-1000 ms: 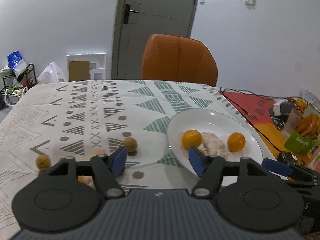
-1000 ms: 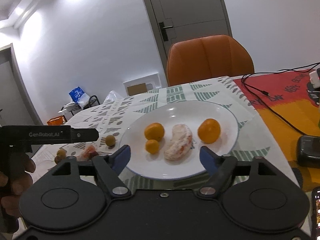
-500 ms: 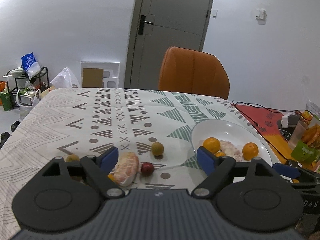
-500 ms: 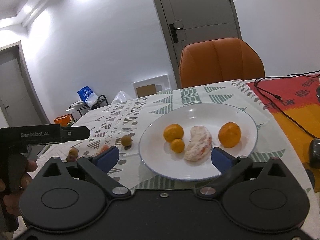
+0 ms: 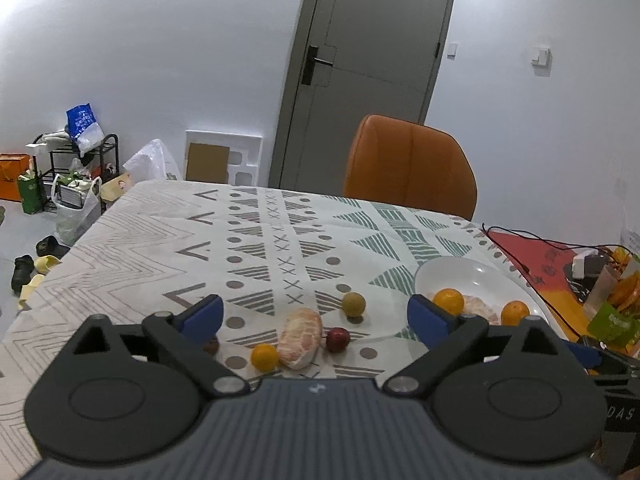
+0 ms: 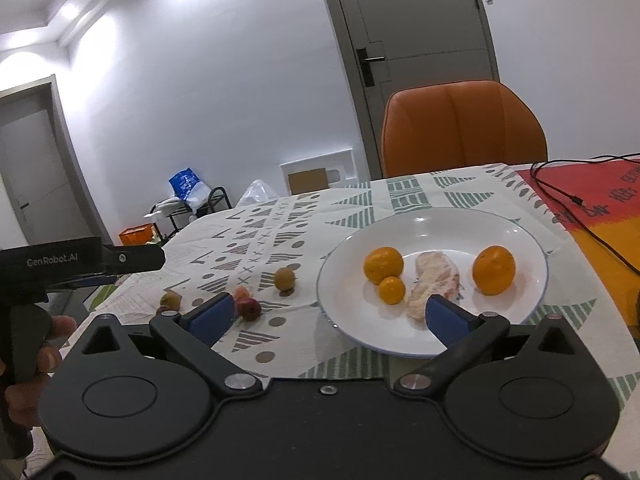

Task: Organize fruits
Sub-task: 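Move both tools back toward the remaining fruits on the tablecloth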

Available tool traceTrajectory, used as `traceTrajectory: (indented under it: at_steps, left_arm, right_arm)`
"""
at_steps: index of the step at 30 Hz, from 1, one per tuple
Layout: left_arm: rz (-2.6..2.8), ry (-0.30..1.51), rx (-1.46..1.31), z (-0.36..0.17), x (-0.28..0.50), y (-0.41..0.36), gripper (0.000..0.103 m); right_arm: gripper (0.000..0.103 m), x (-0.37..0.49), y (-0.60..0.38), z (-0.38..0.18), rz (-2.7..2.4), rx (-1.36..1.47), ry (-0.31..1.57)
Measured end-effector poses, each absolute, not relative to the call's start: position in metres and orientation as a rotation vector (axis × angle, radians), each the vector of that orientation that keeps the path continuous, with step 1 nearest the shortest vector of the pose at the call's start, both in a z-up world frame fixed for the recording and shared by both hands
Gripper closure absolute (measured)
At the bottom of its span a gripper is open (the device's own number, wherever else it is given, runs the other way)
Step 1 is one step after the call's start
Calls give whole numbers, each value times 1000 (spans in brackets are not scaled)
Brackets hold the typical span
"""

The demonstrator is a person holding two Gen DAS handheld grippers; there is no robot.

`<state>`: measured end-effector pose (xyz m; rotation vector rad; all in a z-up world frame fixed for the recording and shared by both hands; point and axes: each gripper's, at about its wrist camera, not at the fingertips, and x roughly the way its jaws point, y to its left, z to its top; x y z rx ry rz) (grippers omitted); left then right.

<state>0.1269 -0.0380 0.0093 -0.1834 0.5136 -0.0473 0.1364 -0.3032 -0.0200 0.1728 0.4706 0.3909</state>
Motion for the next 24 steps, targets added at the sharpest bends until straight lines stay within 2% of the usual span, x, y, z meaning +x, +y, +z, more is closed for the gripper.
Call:
traceTrajectory:
  at_steps: [24]
  left_arm:
    - [47, 535, -258, 0, 106, 8, 3]
  right_arm:
    - [0, 135, -265, -30, 464, 160, 516]
